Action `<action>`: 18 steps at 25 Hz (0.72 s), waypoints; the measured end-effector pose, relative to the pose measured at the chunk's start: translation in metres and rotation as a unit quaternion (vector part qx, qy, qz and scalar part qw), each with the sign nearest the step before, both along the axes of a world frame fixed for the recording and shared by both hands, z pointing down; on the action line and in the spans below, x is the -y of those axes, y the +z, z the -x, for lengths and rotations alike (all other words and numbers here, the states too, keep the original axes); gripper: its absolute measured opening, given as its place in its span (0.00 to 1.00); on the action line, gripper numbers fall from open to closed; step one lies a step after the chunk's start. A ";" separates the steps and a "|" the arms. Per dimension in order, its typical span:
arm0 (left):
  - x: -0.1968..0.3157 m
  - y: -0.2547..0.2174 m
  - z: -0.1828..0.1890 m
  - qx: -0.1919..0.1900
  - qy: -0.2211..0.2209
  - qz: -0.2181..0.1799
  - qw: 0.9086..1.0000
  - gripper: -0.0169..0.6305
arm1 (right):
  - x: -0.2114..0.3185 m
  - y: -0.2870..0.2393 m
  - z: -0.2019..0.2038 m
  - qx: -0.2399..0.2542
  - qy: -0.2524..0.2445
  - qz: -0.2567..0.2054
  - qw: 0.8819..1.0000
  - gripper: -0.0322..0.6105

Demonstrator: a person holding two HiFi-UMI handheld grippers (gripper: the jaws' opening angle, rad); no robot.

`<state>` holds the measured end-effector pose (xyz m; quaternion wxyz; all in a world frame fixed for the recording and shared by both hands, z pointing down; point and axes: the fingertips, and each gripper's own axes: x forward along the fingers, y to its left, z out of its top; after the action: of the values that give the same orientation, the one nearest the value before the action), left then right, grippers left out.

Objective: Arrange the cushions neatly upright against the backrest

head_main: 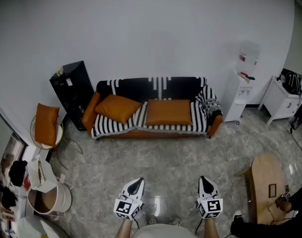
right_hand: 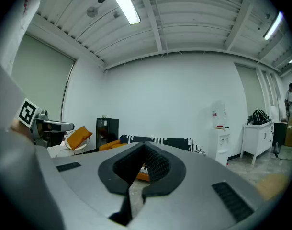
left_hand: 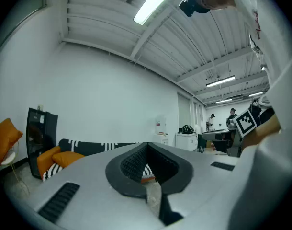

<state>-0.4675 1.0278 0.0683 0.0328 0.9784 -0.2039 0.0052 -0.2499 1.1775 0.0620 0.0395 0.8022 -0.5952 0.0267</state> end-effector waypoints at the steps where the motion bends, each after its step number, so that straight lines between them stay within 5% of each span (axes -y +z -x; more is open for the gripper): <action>1: 0.005 -0.003 -0.004 -0.004 0.003 -0.005 1.000 0.07 | 0.005 -0.002 -0.002 -0.003 0.001 -0.005 1.000 0.10; 18: -0.006 -0.023 -0.030 -0.016 0.000 -0.023 1.000 0.07 | 0.019 -0.012 -0.010 0.009 -0.050 -0.035 0.998 0.10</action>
<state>-0.4376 1.0335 0.0448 0.0134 0.9789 -0.2033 -0.0155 -0.2402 1.1584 0.0504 0.0079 0.7720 -0.6355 0.0110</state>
